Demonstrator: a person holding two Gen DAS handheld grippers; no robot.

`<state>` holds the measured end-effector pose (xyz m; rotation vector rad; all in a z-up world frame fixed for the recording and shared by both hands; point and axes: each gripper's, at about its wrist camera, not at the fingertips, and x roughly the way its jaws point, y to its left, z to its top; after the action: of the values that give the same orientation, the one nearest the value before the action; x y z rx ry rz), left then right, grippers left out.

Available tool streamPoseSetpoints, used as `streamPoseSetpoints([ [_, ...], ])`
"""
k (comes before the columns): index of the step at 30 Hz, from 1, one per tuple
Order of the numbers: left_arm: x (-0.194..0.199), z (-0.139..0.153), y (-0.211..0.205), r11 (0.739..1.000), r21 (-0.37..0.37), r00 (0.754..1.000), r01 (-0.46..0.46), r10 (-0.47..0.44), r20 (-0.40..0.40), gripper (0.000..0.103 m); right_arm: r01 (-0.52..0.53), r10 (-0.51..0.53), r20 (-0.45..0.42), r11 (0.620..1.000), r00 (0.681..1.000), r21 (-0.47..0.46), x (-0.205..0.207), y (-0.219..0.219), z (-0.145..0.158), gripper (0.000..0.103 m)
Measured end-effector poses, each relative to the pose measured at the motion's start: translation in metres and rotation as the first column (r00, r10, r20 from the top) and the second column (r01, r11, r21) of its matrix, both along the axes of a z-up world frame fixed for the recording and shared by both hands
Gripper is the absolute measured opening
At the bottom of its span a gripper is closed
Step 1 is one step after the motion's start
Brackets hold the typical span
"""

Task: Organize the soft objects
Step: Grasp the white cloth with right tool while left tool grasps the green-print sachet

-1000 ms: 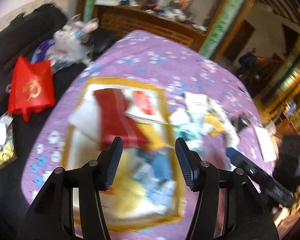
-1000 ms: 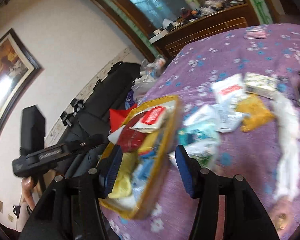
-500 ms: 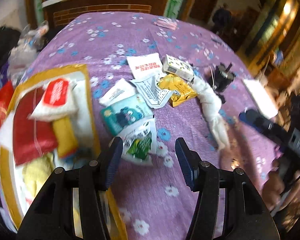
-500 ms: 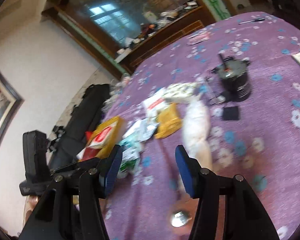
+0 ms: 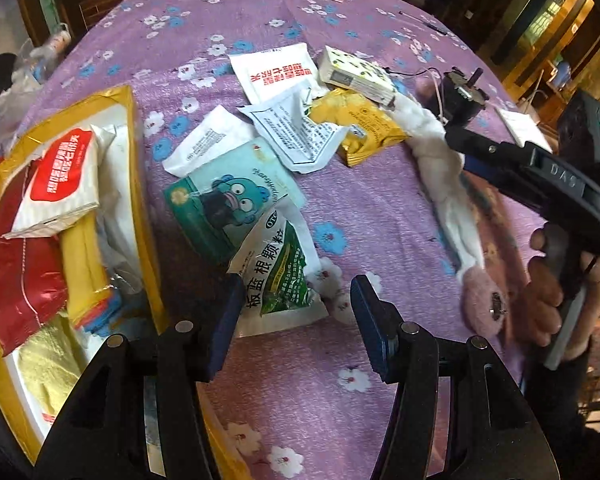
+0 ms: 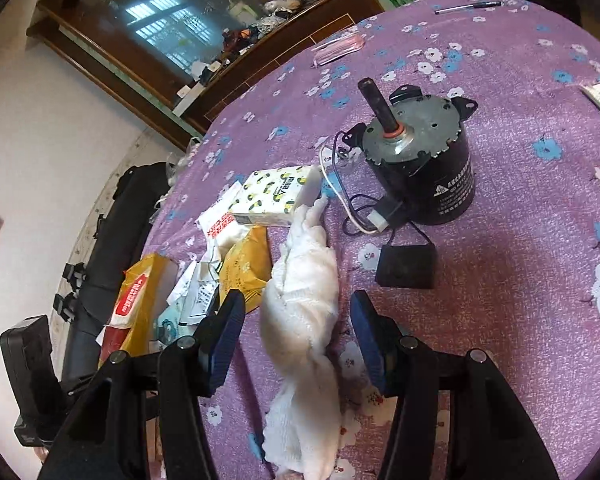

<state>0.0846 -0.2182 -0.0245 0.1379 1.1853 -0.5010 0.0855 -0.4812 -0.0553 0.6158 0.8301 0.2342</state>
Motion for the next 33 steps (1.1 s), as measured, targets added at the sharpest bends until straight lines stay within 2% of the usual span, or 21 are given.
streamPoseSetpoints([
  [2, 0.005, -0.003, -0.004, 0.999, 0.036, 1.000, -0.008, 0.007, 0.027, 0.055, -0.006, 0.006, 0.007, 1.000, 1.000, -0.028, -0.001, 0.004, 0.002, 0.054],
  [3, 0.009, -0.007, -0.006, 0.997, 0.076, 0.998, -0.034, 0.030, 0.051, 0.055, -0.009, 0.009, 0.001, 0.999, 1.000, -0.038, -0.001, 0.007, 0.002, 0.054],
  [5, 0.010, -0.012, -0.012, 0.993, 0.111, 0.997, -0.036, 0.028, 0.076, 0.055, -0.025, 0.024, -0.011, 0.999, 1.000, -0.028, 0.001, 0.011, 0.000, 0.054],
  [6, 0.009, -0.012, -0.017, 0.990, 0.135, 0.995, -0.029, 0.016, 0.100, 0.053, -0.032, 0.031, -0.020, 0.999, 0.999, -0.034, 0.002, 0.013, -0.002, 0.054],
  [7, 0.005, -0.013, -0.021, 0.987, 0.158, 0.993, -0.021, 0.002, 0.119, 0.046, -0.030, 0.028, -0.032, 0.998, 0.999, -0.052, 0.003, 0.015, -0.004, 0.054],
  [9, 0.002, -0.011, -0.020, 0.989, 0.149, 0.991, -0.021, 0.001, 0.133, 0.044, -0.028, 0.025, -0.047, 0.997, 0.999, -0.073, 0.005, 0.015, -0.006, 0.050],
  [12, 0.003, -0.010, -0.011, 0.993, 0.108, 0.992, -0.055, 0.042, 0.116, 0.039, -0.031, 0.026, -0.046, 0.995, 0.999, -0.096, 0.004, 0.015, -0.005, 0.040],
  [15, 0.000, -0.005, -0.006, 0.996, 0.056, 0.991, -0.068, 0.061, 0.116, 0.038, -0.030, 0.027, -0.042, 0.995, 0.999, -0.090, 0.002, 0.012, -0.005, 0.038],
  [18, -0.004, 0.002, 0.002, 0.995, -0.070, 0.995, -0.075, 0.080, 0.058, 0.038, -0.036, 0.033, -0.022, 0.993, 0.999, -0.116, -0.001, 0.014, 0.000, 0.036],
  [23, -0.013, 0.009, 0.012, 0.973, -0.209, 0.995, -0.094, 0.097, 0.004, 0.038, 0.009, 0.002, 0.087, 0.992, 0.996, -0.124, -0.015, 0.009, 0.016, 0.036],
  [26, -0.022, 0.016, 0.020, 0.955, -0.273, 0.993, -0.118, 0.121, -0.006, 0.038, 0.032, -0.006, 0.197, 0.991, 0.980, -0.129, -0.027, 0.010, 0.031, 0.036],
  [29, -0.032, 0.025, 0.030, 0.942, -0.312, 0.991, -0.128, 0.136, 0.006, 0.038, 0.033, 0.005, 0.255, 0.989, 0.967, -0.144, -0.034, 0.013, 0.039, 0.036],
  [33, -0.047, 0.035, 0.053, 0.925, -0.349, 0.987, -0.151, 0.162, 0.002, 0.038, 0.039, -0.005, 0.317, 0.994, 0.948, -0.099, -0.046, 0.016, 0.055, 0.036],
])
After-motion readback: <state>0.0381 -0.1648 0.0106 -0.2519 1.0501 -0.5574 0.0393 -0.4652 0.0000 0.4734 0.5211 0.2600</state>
